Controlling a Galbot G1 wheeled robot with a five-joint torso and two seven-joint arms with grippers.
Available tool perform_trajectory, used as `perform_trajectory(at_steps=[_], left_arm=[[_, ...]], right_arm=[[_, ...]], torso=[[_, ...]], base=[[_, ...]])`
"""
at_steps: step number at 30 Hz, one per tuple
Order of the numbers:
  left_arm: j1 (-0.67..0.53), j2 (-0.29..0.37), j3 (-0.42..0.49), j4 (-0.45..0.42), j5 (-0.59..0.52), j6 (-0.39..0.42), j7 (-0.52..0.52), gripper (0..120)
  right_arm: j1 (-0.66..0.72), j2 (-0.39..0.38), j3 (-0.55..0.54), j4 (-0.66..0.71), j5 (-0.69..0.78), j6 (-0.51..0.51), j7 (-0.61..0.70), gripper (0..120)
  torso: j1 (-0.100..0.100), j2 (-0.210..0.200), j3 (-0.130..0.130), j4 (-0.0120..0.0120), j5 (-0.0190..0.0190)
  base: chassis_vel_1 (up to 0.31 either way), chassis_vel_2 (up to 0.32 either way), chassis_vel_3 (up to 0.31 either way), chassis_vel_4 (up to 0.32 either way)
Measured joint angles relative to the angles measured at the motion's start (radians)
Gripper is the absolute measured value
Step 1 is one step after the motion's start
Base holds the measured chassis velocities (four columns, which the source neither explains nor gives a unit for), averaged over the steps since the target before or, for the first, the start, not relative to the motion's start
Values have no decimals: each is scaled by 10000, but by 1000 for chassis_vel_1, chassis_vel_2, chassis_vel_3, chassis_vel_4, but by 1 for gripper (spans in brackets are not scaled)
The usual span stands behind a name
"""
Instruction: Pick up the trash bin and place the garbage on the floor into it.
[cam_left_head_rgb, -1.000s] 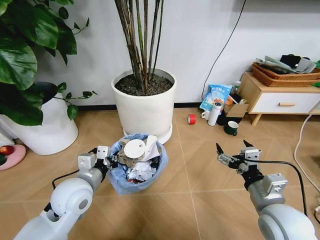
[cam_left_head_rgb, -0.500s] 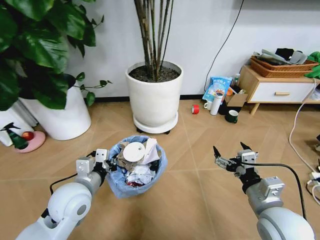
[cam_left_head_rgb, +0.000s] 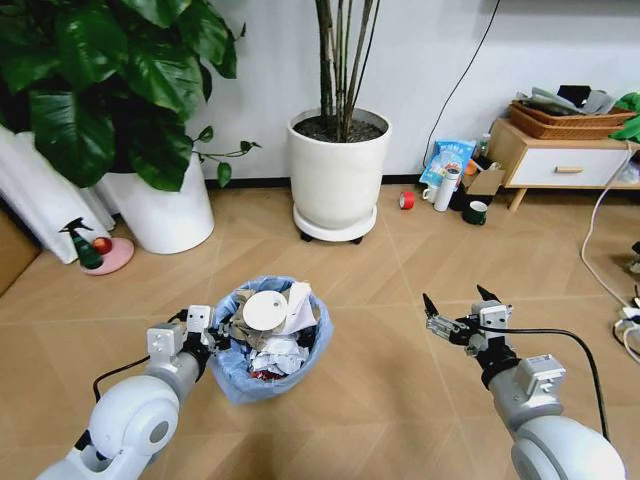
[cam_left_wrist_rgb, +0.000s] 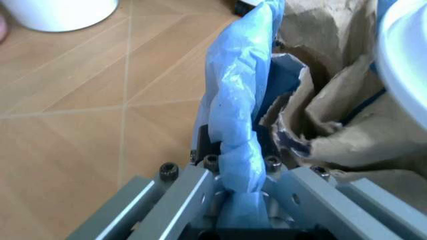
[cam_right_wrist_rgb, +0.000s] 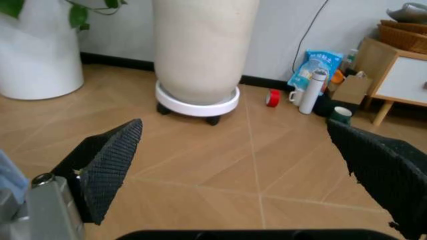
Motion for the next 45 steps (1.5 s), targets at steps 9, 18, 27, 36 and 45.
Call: perform_trajectory(at_steps=[9,18,27,36,45], left_arm=[[13,-60,-7,-4,34,-14,8,0],[24,-137,-18,-5,72,-17,-2,0],[99,-241,-2,8,160,-23,11,0],[101,-335,-50,20,171,-36,12,0],[109,-347,-68,28,195,-40,17,0]], right_arm=[[41,-115,22,-76,62,10,12,100],[98,-266,212,-238,322,13,48,100],[77,-308,306,-336,473,33,49,100],[153,-139,313,-588,799,231,40,100],[149,-117,323,-597,805,240,41,100]], torso=[[1,-1,1,-1,-1],[1,0,1,2,16],[0,0,0,0,3],[-1,0,0,0,6],[2,0,2,-1,7]], base=[[388,-26,-376,26],[355,-27,-358,14],[321,-94,-313,95],[142,-78,-153,83],[-38,17,40,-22]])
